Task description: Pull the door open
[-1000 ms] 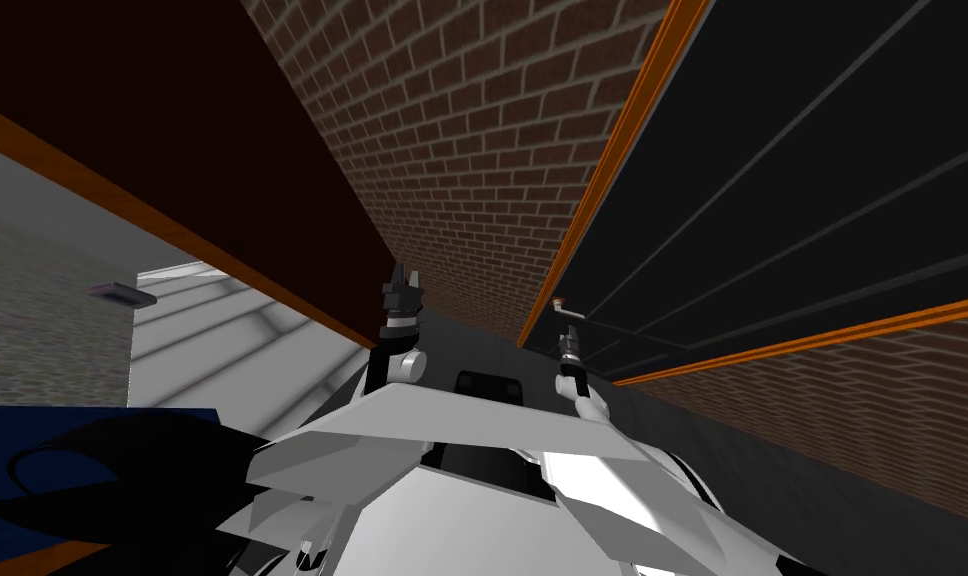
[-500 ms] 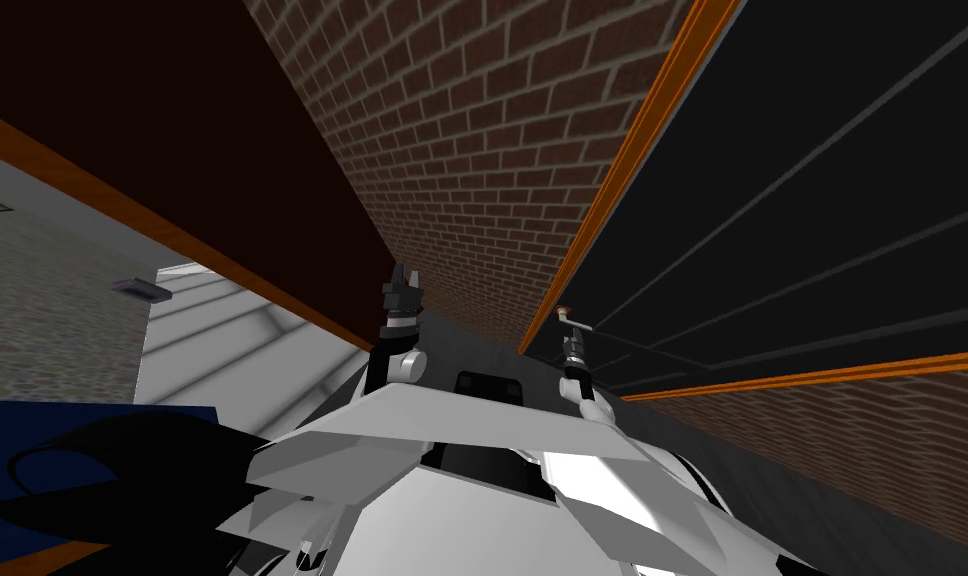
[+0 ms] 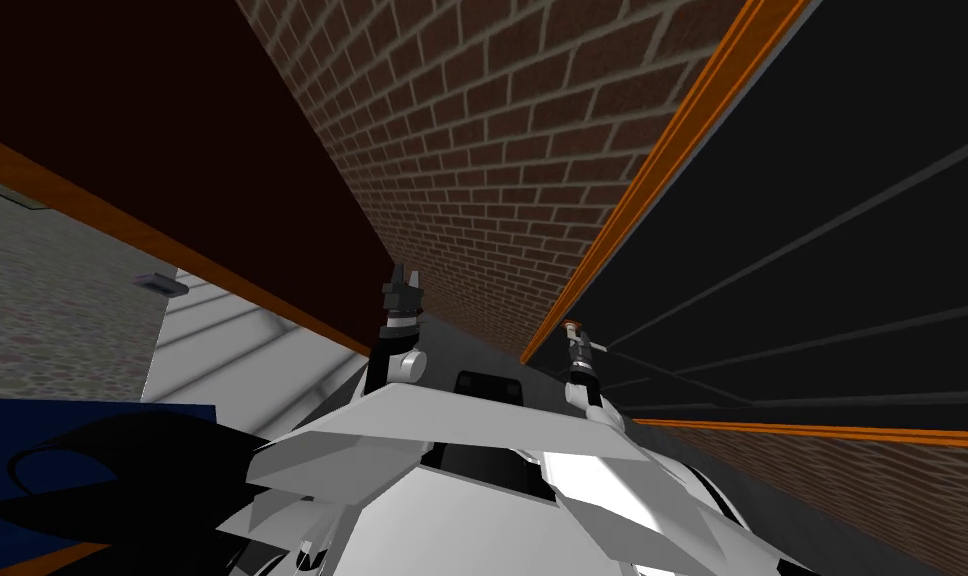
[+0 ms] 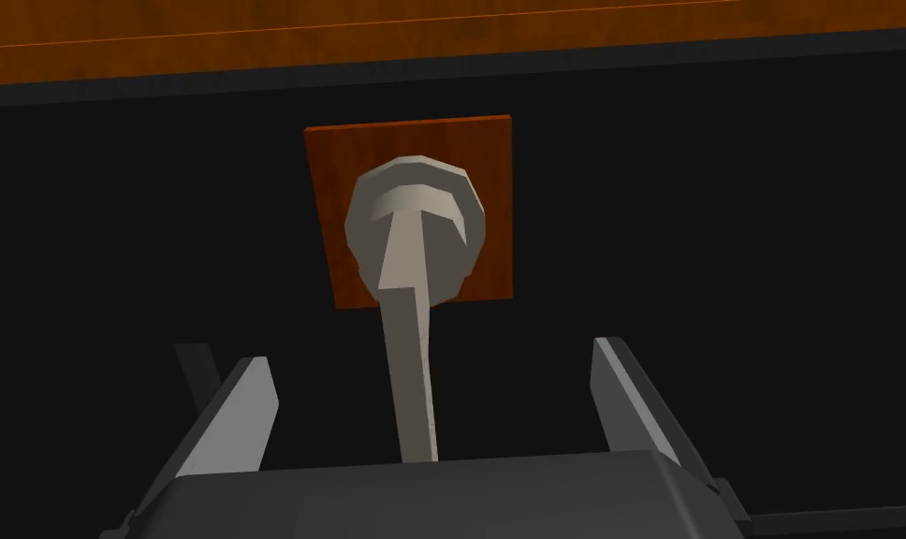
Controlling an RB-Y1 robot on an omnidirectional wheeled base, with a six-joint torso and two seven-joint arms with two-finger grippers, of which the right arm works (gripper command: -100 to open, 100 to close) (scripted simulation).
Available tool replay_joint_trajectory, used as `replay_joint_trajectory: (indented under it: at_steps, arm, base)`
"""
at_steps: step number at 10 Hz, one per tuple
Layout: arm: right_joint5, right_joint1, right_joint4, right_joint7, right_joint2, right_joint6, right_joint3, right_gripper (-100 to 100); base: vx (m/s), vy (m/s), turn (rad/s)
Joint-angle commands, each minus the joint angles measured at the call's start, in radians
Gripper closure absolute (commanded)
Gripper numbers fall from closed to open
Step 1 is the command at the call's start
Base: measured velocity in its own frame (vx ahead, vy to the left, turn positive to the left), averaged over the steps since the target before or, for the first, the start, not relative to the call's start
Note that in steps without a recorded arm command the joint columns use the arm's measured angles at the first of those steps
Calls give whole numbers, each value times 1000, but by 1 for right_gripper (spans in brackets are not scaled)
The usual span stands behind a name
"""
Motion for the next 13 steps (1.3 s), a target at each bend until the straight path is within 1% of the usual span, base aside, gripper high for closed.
replay_joint_trajectory:
  at_steps: [1,2,7,8,10,12,13]
  arm:
    - [0,0,0,0,0,0,0,-100]
    - [0,0,0,0,0,0,0,100]
    - [0,0,0,0,0,0,0,100]
    - [8,5,0,-13,-5,-3,12,100]
    - [15,9,-1,-27,-12,-8,24,100]
    - [28,16,-3,-50,-24,-17,43,100]
    - [38,21,-5,-68,-33,-24,59,100]
  base:
    - [91,-9,17]
    - [-13,-1,-13]
    - [-18,3,1]
    - [-122,-25,71]
    - [-174,-32,92]
    - [-221,-30,108]
    - [-215,-40,128]
